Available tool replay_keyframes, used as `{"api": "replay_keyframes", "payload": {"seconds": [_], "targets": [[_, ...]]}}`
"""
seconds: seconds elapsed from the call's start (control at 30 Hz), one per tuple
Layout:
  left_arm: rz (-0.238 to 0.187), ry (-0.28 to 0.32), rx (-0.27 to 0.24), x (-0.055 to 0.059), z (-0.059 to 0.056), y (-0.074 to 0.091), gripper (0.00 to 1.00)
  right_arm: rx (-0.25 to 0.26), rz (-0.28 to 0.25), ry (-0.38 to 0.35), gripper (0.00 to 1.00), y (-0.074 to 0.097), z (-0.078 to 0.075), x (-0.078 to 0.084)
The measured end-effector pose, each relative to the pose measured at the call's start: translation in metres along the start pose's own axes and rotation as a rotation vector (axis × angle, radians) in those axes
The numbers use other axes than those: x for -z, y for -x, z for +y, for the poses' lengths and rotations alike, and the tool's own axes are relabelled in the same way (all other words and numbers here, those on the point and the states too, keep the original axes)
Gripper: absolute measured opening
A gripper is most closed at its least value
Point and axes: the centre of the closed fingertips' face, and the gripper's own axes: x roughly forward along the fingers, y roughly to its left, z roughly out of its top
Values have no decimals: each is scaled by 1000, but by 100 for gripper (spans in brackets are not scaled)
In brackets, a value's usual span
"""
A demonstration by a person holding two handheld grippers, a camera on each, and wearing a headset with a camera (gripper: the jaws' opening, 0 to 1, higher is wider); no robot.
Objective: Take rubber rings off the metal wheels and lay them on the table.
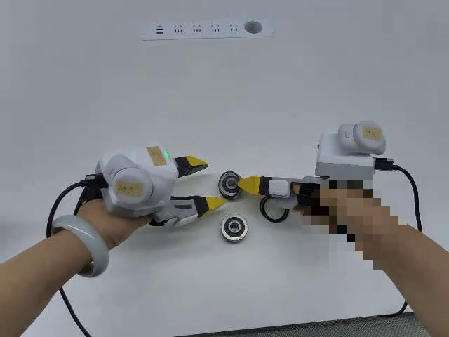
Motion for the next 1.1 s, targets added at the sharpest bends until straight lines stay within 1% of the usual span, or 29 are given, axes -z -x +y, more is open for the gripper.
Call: {"api": "replay_keyframes", "payload": {"seconds": [0.23, 0.43, 0.6, 0.83, 0.97, 1.1], "targets": [[12, 22, -27, 9, 3, 9, 52, -24, -12, -1, 2, 3, 10, -1], [11, 34, -37, 14, 3, 14, 53, -34, -21, -2, 2, 8, 16, -1], [9, 53, -53, 18, 4, 21, 55, -37, -28, -4, 2, 17, 19, 2], [8, 72, -67, 23, 2, 28, 56, -10, -43, -32, 2, 37, 7, 13], [5, 87, -77, 25, 1, 31, 56, 14, -48, -60, 2, 47, -3, 21], [3, 99, -84, 26, 2, 34, 55, 38, -56, -81, 2, 55, -12, 26]]}}
